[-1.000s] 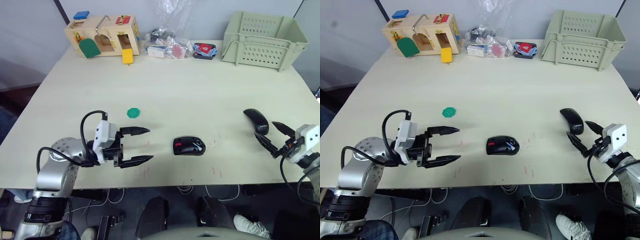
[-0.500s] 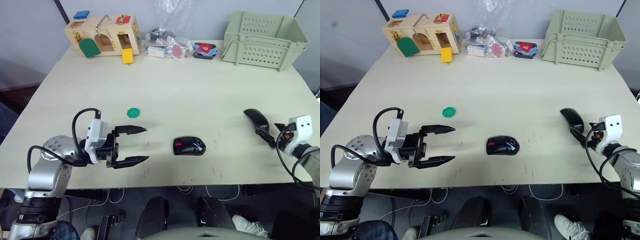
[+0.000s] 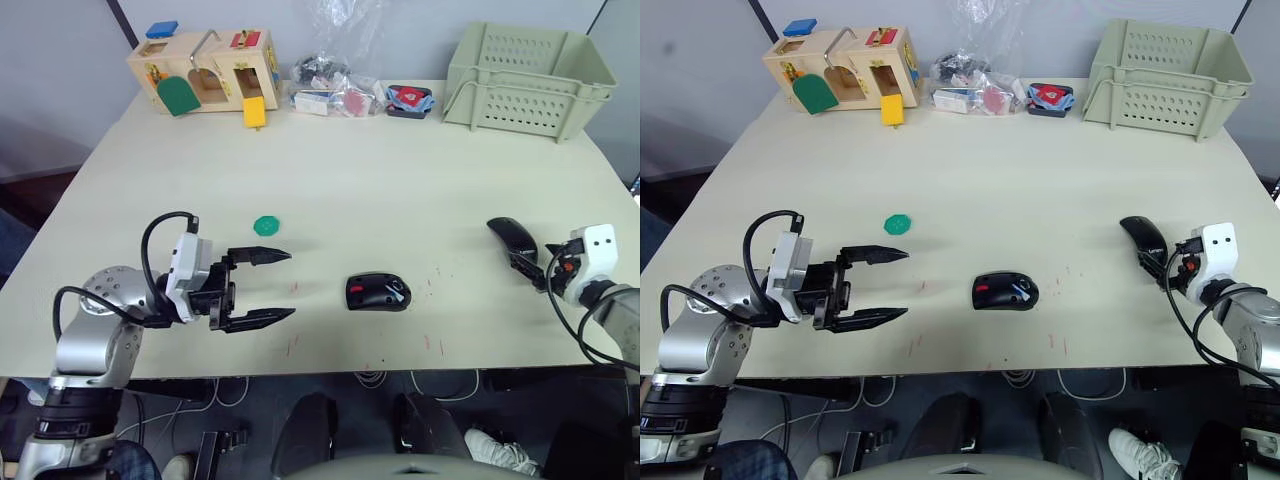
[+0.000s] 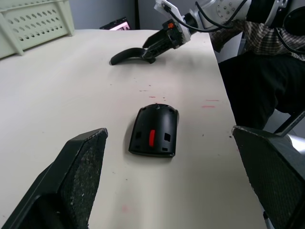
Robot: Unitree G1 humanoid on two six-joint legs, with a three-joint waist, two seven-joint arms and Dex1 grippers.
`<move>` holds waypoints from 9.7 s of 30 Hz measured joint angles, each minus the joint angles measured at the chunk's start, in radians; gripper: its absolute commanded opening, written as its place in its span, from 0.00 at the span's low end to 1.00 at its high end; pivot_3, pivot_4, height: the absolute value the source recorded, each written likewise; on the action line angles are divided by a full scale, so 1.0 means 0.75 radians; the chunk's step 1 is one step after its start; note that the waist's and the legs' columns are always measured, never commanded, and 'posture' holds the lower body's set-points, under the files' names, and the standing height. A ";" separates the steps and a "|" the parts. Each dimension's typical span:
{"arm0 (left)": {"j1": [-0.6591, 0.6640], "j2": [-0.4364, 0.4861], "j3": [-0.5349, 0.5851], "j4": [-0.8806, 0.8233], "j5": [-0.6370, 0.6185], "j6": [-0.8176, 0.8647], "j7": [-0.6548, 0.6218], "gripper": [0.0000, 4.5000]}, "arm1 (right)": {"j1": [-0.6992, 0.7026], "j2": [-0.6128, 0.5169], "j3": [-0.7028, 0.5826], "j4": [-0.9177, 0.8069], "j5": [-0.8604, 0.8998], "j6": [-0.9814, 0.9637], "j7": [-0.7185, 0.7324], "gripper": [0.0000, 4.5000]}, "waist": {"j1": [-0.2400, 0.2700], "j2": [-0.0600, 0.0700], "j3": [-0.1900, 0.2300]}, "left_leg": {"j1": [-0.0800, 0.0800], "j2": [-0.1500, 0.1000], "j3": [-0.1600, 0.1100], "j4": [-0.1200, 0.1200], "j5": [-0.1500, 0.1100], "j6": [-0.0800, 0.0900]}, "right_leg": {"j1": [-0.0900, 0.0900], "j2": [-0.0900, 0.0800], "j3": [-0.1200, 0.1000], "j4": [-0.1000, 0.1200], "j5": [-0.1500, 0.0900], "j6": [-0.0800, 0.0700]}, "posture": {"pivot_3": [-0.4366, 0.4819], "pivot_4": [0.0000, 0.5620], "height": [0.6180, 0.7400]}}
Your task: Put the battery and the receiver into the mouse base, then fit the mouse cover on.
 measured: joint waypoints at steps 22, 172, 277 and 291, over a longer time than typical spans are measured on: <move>-0.026 -0.015 -0.002 0.009 0.000 0.003 0.008 1.00 | -0.013 0.009 0.039 0.020 -0.058 -0.039 0.024 0.51 | 0.000 0.000 0.000 | 0.000 0.000 0.000 0.000 0.000 0.000 | 0.000 0.000 0.000 0.000 0.000 0.000 | 0.48 0.27 1.00; -0.153 0.047 -0.111 0.289 0.054 -0.107 -0.200 1.00 | -0.816 -0.250 1.184 -0.454 -0.368 0.423 0.866 0.51 | 0.001 -0.003 0.012 | -0.023 0.000 0.006 0.005 0.001 -0.002 | -0.025 0.000 -0.002 0.005 0.004 0.005 | 0.48 0.27 1.00; -0.180 0.077 -0.118 0.304 0.054 -0.109 -0.206 1.00 | -0.378 0.003 0.702 0.173 -0.227 -0.706 1.018 0.79 | 0.000 -0.005 0.011 | -0.022 0.001 0.008 0.006 0.002 -0.003 | -0.024 0.001 -0.001 0.007 0.004 0.006 | 0.48 0.27 1.00; -0.181 0.077 -0.118 0.303 0.054 -0.106 -0.206 1.00 | -0.383 -0.013 0.700 0.130 -0.243 -0.667 1.018 0.51 | 0.001 -0.005 0.011 | -0.022 0.001 0.008 0.006 0.002 -0.004 | -0.024 0.001 -0.001 0.008 0.005 0.006 | 0.48 0.27 1.00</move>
